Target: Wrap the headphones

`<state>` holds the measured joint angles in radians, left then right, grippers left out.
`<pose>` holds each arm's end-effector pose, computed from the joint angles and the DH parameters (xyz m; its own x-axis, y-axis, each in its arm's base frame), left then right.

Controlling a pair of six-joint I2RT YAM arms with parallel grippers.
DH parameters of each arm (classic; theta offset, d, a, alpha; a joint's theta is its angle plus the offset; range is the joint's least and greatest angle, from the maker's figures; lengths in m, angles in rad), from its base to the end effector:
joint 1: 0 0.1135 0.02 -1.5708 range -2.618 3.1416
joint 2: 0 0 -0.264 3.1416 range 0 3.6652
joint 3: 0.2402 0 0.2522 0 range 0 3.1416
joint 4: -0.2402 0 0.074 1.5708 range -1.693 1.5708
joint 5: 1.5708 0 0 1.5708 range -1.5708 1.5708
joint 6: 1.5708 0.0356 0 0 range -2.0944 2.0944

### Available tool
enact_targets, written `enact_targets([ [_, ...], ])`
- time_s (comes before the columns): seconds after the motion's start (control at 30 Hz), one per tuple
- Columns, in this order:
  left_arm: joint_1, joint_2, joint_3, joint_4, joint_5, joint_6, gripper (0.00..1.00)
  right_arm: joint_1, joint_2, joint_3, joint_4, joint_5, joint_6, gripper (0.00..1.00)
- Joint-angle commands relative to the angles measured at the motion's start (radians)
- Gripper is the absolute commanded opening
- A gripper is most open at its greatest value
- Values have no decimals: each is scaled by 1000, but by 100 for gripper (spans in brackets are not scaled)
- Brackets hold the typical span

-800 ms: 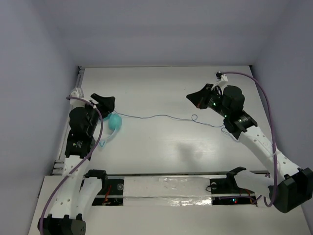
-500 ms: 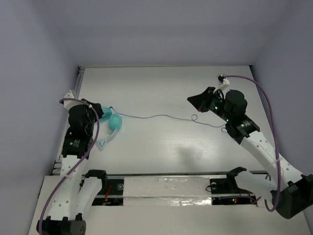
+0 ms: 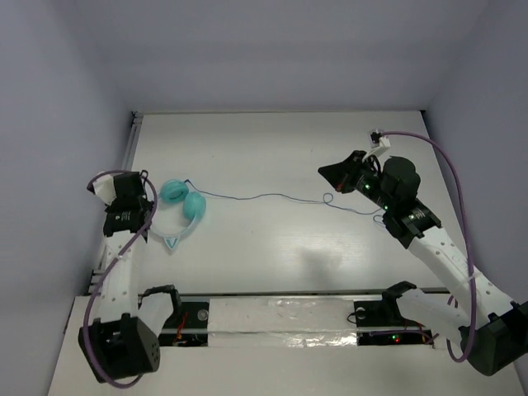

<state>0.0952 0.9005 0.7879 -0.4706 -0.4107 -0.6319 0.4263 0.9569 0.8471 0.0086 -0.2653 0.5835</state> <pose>0.1929 0.0327 0.2937 -0.1949 -0.5626 -0.8034 -0.6618 0.6800 -0.3156 0.2017 0.1019 0.3511 -0.4275 0.3898 -0.8157 -0.4805 0.6663 0.5702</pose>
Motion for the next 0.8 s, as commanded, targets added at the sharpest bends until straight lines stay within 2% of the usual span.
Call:
enact_targets([
  [0.0,166,61,-39,62,77,29,14,5,-7,3,27,9,-11,0],
  [0.07,230,155,-52,81,152,37,18,5,-9,3,25,6,-11,0],
  [0.13,230,237,-52,87,153,38,27,5,-17,0,28,8,-11,4],
  [0.17,230,250,-59,92,177,34,36,5,-20,-2,30,8,-11,6],
  [0.2,230,259,-70,114,190,44,51,5,-20,0,30,8,-11,10],
  [0.3,230,258,-75,122,194,44,64,5,-14,-3,31,5,-10,15],
  [0.47,132,290,-75,98,139,14,65,5,5,0,37,-12,-5,17],
  [0.77,121,357,-157,132,135,-110,58,5,5,-2,36,-17,-2,18],
])
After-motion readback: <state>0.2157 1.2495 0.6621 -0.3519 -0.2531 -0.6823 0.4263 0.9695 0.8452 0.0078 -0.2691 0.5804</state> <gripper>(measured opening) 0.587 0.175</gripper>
